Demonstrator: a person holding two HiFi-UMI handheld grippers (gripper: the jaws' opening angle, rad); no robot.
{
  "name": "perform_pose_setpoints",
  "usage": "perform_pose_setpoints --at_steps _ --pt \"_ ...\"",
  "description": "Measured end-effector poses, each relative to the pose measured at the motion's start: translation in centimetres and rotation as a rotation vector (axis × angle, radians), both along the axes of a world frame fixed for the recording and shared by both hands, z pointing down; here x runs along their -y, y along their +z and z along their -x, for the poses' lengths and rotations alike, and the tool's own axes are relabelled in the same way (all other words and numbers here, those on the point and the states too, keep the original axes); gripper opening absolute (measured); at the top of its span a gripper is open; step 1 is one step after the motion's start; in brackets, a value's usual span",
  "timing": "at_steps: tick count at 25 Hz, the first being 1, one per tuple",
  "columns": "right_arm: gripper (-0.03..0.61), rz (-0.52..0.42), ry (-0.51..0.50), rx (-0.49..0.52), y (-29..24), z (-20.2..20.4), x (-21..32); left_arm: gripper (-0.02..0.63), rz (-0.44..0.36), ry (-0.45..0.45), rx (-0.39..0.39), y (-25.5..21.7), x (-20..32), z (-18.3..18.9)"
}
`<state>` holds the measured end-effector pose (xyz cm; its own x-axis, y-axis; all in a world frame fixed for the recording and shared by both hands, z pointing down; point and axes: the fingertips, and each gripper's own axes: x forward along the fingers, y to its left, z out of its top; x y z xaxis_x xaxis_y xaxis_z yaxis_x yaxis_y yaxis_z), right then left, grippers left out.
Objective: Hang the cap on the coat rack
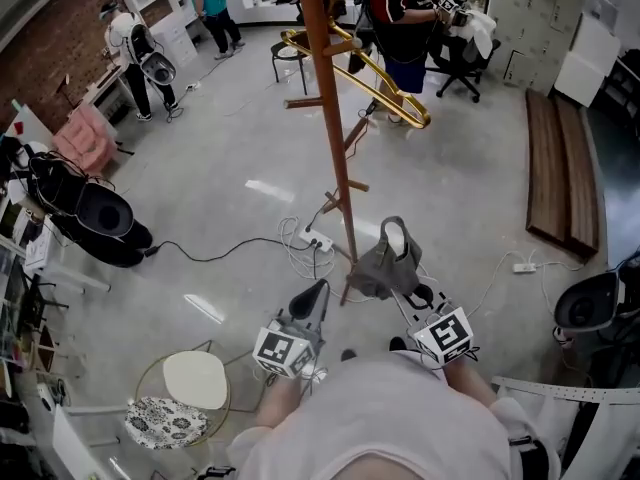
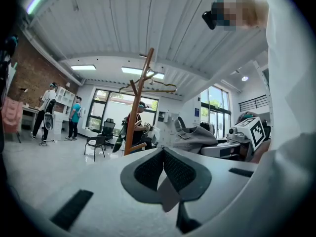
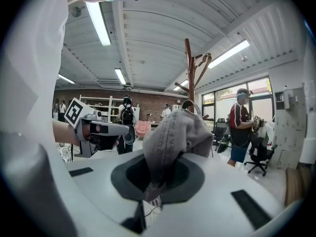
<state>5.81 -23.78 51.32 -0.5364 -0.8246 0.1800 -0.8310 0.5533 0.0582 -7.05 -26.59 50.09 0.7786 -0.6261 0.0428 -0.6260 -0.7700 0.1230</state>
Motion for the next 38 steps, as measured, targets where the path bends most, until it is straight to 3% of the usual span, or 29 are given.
perform_pose_setpoints --at_steps 11,21,31,38 --pt "0.021 0.023 -0.072 -0.031 1.3 -1.6 5.3 0.009 0.012 -0.07 0.001 0.4 1.3 -1.3" --pt "0.021 0.093 -0.143 -0.109 5.7 -1.7 12.8 0.009 0.015 -0.153 0.017 0.3 1.8 0.4" --pt "0.021 0.266 -0.115 -0.128 12.7 -2.6 16.1 0.009 0.041 -0.203 0.031 1.2 1.7 1.5" --pt "0.021 0.317 -0.117 -0.149 14.8 -2.3 18.3 0.009 0.052 -0.219 0.031 1.3 2.0 1.8"
